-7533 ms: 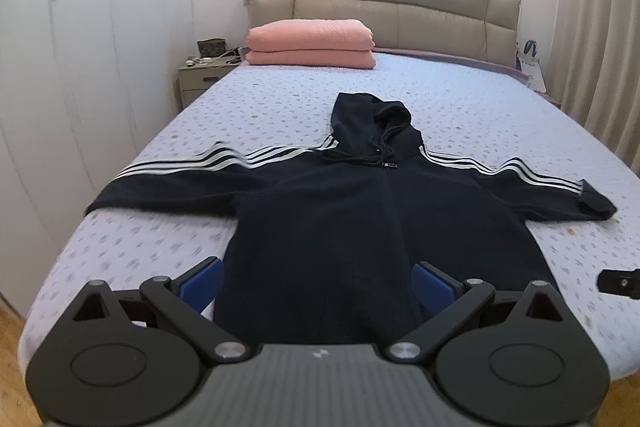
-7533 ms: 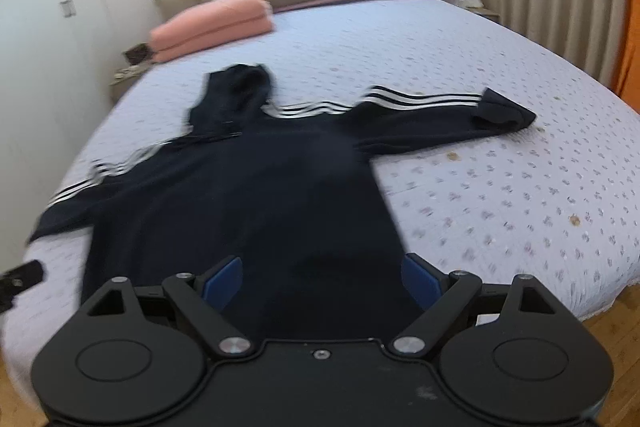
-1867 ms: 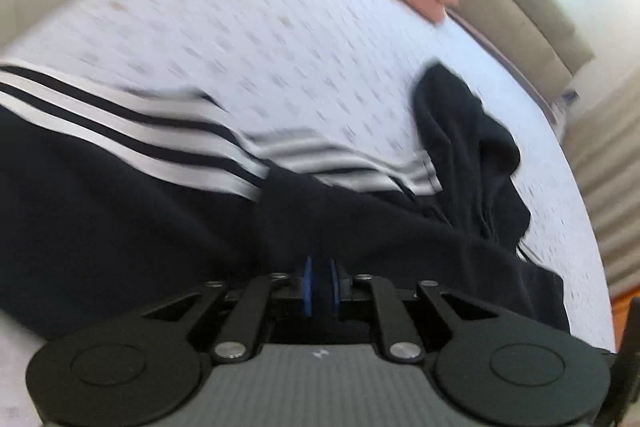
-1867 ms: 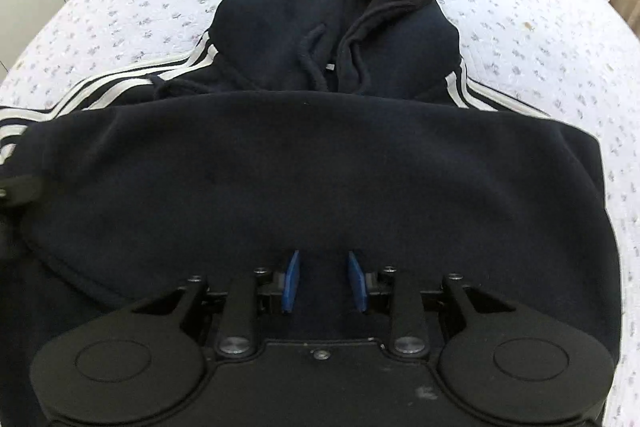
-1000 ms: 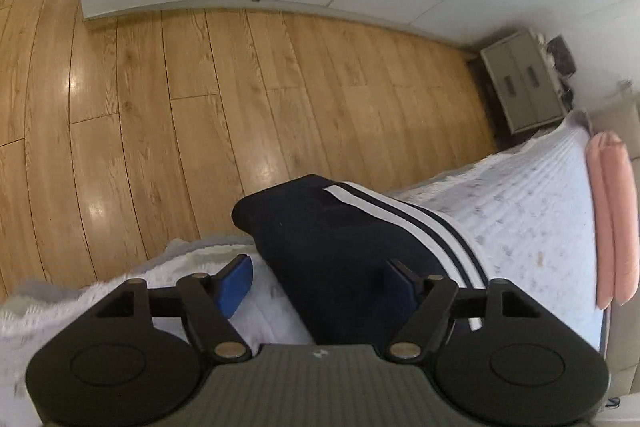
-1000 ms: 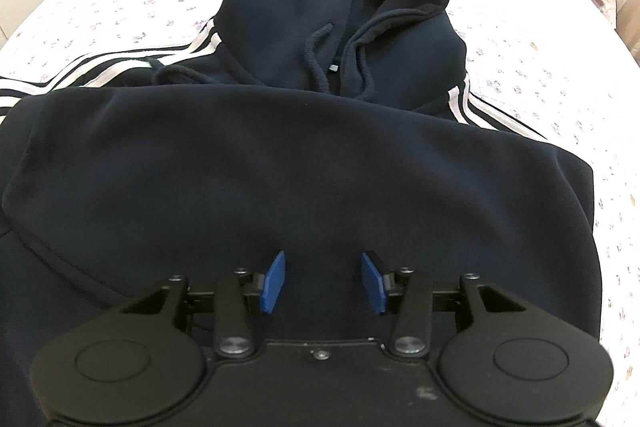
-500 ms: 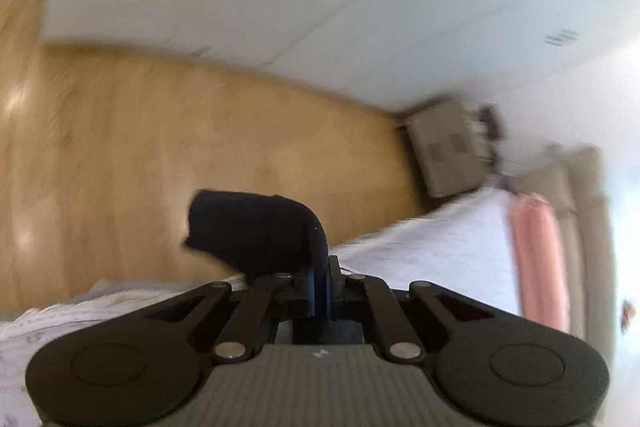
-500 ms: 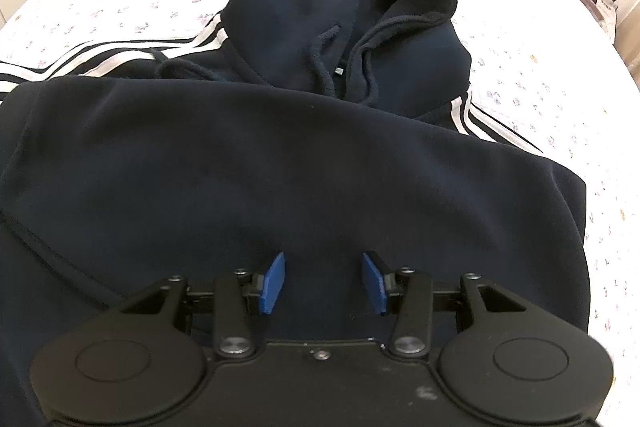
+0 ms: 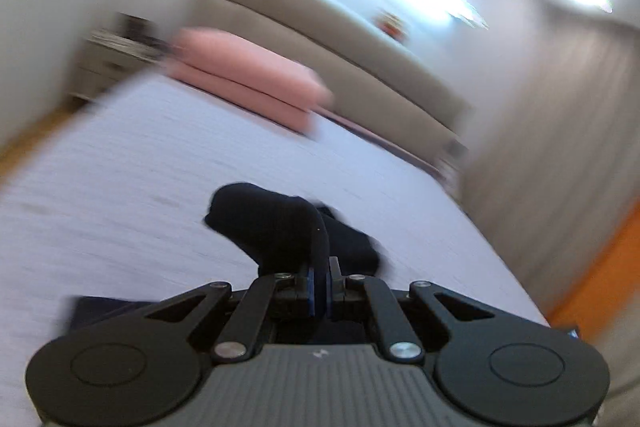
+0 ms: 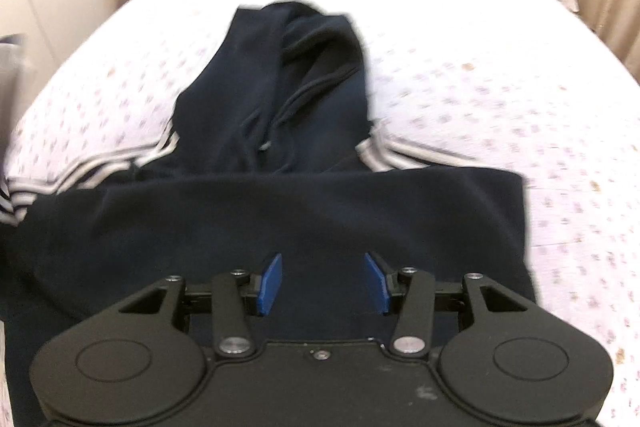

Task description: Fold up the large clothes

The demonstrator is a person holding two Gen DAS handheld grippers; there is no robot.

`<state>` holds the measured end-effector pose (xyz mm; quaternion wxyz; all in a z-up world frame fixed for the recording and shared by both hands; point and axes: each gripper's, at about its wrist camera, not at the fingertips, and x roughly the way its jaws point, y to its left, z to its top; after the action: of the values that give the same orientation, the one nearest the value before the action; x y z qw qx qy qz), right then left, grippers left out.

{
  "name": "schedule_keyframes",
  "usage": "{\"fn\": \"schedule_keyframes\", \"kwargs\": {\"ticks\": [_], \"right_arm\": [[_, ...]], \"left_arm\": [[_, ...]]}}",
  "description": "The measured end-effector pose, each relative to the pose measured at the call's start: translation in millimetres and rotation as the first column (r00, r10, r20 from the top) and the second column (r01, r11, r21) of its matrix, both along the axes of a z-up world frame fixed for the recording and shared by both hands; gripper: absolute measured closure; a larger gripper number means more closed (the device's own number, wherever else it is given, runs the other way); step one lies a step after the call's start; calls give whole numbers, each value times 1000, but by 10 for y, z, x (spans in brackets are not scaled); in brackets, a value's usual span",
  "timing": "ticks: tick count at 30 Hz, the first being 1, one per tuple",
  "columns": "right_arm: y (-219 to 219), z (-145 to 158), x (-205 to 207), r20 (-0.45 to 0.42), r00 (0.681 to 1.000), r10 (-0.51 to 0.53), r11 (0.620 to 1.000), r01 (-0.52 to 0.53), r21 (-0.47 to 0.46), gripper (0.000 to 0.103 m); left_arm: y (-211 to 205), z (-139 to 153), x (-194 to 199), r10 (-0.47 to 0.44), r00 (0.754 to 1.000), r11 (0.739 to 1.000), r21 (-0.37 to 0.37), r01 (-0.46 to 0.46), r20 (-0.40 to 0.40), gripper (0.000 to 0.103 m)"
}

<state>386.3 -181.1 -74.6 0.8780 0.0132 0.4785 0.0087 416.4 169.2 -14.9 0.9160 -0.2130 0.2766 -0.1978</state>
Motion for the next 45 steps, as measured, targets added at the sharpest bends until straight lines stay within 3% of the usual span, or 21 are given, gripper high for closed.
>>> {"fn": "schedule_keyframes", "kwargs": {"ticks": [2, 3, 4, 5, 8, 10, 11, 14, 17, 23, 24, 25, 26, 32, 36, 39, 41, 42, 43, 44, 45], "right_arm": [[-165, 51, -51, 13, 999, -39, 999, 39, -1, 46], [-258, 62, -68, 13, 998, -57, 998, 57, 1, 46], [-356, 42, -93, 7, 997, -74, 997, 74, 7, 46], [-415, 26, -120, -1, 996, -86, 996, 86, 15, 46], [-592, -34, -178, -36, 994, -103, 990, 106, 93, 44], [-634, -69, -203, -40, 995, -94, 979, 100, 177, 31], [-631, -84, -197, -32, 996, -88, 971, 93, 220, 31], [-539, -117, -110, -19, 997, -75, 943, 77, 324, 25], [-479, -229, 50, -12, 996, -94, 930, 92, 355, 23], [-494, -588, 184, -145, 988, -49, 894, 108, 436, 25], [-478, -590, 163, -133, 991, -29, 882, 88, 462, 42], [-437, -565, 148, -116, 993, -5, 875, 61, 481, 78], [-375, -518, 155, -111, 994, 21, 875, 36, 484, 89], [-358, 122, 38, 42, 999, -20, 948, 5, 318, 90], [-748, 473, -173, 157, 981, -115, 981, 86, 176, 90], [-1107, 519, -320, 179, 962, -206, 976, 187, 115, 89], [-1308, 360, -330, 122, 966, -229, 971, 218, 97, 73], [-1370, 217, -282, 56, 974, -220, 973, 215, 88, 36], [-1426, 70, -236, -3, 976, -218, 974, 218, 65, 28], [-1468, -28, -213, -33, 974, -224, 974, 225, 36, 33], [-1520, -65, -201, -45, 973, -228, 973, 229, 12, 44]], "left_arm": [[-588, -216, 96, -129, 991, 992, -12, 128, -35, 93], [-846, -359, 99, -164, 984, 986, 15, 166, -67, 79], [-1088, -539, 126, -192, 973, 978, 52, 200, -132, 53], [-1266, -726, 148, -210, 955, 968, 90, 232, -208, 45], [-1351, -1025, 22, -244, 919, 954, 93, 285, -310, 43], [-1231, -1083, -58, -241, 906, 959, 56, 277, -349, 38], [-1170, -1108, -97, -222, 903, 964, 56, 260, -367, 38], [-960, -1052, -134, -177, 908, 971, 84, 225, -379, 39], [-815, -980, -94, -120, 915, 976, 122, 179, -384, 38], [-509, -877, -60, -73, 919, 988, 96, 119, -388, 38], [-495, -875, -48, -70, 919, 989, 96, 116, -389, 38], [-485, -880, -37, -70, 920, 988, 102, 118, -386, 38], [-482, -881, -28, -69, 922, 987, 111, 119, -382, 38], [-381, -741, 6, -21, 945, 990, 122, 65, -327, 39], [-430, -720, 92, 37, 951, 998, 58, -20, -307, 39], [-689, -820, 176, 76, 944, 991, 130, -36, -322, 37], [-882, -1011, 282, 147, 915, 965, 257, -49, -377, 38], [-949, -1119, 338, 172, 899, 951, 306, -45, -403, 45], [-989, -1184, 384, 188, 885, 942, 332, -40, -427, 51], [-988, -1153, 379, 193, 884, 944, 326, -49, -426, 51], [-978, -1080, 363, 172, 895, 957, 286, -52, -412, 51]]}}
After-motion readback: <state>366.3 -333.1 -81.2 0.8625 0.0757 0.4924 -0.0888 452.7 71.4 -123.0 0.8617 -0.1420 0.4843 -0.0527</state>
